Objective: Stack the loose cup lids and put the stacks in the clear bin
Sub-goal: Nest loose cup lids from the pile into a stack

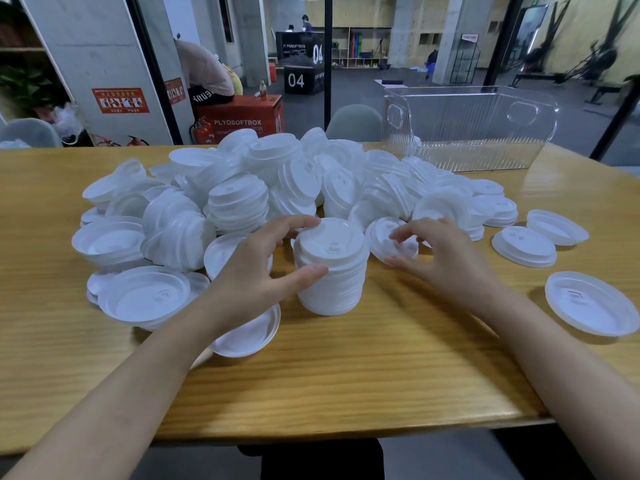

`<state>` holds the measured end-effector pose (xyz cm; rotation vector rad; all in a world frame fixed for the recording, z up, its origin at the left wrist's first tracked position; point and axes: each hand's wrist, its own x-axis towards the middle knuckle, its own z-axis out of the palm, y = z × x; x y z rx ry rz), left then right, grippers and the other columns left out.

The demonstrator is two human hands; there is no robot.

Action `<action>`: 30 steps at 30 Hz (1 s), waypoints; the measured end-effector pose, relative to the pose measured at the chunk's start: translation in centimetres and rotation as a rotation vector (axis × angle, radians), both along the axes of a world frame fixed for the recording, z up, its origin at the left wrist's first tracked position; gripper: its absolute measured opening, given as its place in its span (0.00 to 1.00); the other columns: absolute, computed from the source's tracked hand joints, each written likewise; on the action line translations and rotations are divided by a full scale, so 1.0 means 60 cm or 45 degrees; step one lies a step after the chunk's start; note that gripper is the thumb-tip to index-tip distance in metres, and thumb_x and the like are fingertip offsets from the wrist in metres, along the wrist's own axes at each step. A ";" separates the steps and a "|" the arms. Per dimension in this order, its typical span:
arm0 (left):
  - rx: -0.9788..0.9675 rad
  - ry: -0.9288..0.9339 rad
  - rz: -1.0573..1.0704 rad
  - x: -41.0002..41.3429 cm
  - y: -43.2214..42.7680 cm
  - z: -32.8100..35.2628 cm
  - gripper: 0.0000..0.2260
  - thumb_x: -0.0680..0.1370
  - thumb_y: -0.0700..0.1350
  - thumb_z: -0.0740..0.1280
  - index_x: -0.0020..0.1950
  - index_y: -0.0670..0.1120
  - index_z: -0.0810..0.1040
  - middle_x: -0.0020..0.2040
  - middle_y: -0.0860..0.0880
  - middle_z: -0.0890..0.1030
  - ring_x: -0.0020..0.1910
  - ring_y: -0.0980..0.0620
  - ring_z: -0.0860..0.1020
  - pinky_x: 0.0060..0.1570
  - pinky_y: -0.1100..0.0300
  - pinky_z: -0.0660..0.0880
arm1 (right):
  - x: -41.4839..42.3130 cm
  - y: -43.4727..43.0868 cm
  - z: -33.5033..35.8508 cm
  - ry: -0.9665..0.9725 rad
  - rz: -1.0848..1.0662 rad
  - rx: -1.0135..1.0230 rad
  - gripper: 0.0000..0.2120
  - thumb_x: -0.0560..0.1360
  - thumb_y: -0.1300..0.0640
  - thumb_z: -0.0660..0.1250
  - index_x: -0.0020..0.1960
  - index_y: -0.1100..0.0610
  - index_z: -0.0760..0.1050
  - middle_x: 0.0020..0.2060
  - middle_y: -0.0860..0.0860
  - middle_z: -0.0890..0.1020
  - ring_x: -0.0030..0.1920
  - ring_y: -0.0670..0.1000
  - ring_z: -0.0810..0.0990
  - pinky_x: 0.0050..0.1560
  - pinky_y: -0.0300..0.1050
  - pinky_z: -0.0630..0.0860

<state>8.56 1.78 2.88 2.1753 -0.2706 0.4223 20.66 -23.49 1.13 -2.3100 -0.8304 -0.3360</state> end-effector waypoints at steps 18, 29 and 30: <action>-0.005 -0.025 -0.010 0.001 0.002 -0.003 0.26 0.69 0.62 0.68 0.66 0.59 0.72 0.61 0.63 0.76 0.64 0.60 0.73 0.62 0.70 0.67 | 0.000 0.004 -0.004 0.010 -0.184 -0.166 0.25 0.71 0.37 0.67 0.67 0.39 0.73 0.65 0.44 0.75 0.61 0.51 0.67 0.64 0.52 0.66; 0.083 -0.278 0.112 -0.011 0.021 -0.006 0.19 0.76 0.59 0.64 0.65 0.55 0.73 0.62 0.60 0.76 0.63 0.58 0.74 0.61 0.70 0.68 | -0.047 0.019 0.050 0.318 0.174 0.527 0.15 0.70 0.42 0.70 0.56 0.41 0.80 0.50 0.32 0.80 0.54 0.39 0.75 0.53 0.38 0.68; 0.108 -0.317 0.122 -0.014 0.023 -0.007 0.18 0.77 0.58 0.63 0.65 0.54 0.73 0.62 0.59 0.76 0.63 0.58 0.73 0.62 0.69 0.67 | -0.053 0.027 0.055 0.320 0.234 0.515 0.16 0.70 0.43 0.70 0.57 0.41 0.80 0.51 0.32 0.80 0.55 0.39 0.75 0.54 0.36 0.68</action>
